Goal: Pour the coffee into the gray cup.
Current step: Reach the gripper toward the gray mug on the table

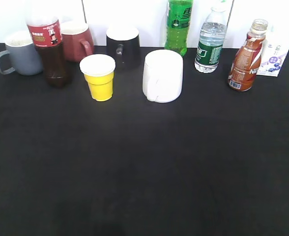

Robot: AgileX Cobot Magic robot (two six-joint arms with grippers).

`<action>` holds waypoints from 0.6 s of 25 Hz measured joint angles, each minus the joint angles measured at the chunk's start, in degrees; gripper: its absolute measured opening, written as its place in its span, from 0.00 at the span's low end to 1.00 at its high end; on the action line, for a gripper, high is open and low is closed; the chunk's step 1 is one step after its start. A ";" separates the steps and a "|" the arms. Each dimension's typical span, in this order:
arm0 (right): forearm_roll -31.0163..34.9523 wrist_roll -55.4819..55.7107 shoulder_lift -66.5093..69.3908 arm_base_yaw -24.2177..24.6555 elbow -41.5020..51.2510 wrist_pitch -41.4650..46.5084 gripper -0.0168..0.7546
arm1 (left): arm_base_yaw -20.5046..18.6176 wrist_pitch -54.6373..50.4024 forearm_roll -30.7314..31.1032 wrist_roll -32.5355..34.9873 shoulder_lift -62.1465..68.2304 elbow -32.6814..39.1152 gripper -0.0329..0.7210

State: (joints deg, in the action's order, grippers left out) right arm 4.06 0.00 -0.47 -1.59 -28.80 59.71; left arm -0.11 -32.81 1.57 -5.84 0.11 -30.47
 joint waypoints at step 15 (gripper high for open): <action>0.00 0.00 0.00 0.00 0.00 0.00 0.79 | 0.00 46.73 0.78 0.00 57.50 2.24 0.68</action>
State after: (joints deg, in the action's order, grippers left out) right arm 4.06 0.00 -0.47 -1.59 -28.80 59.71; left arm -0.11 13.91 2.34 -5.84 57.61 -28.23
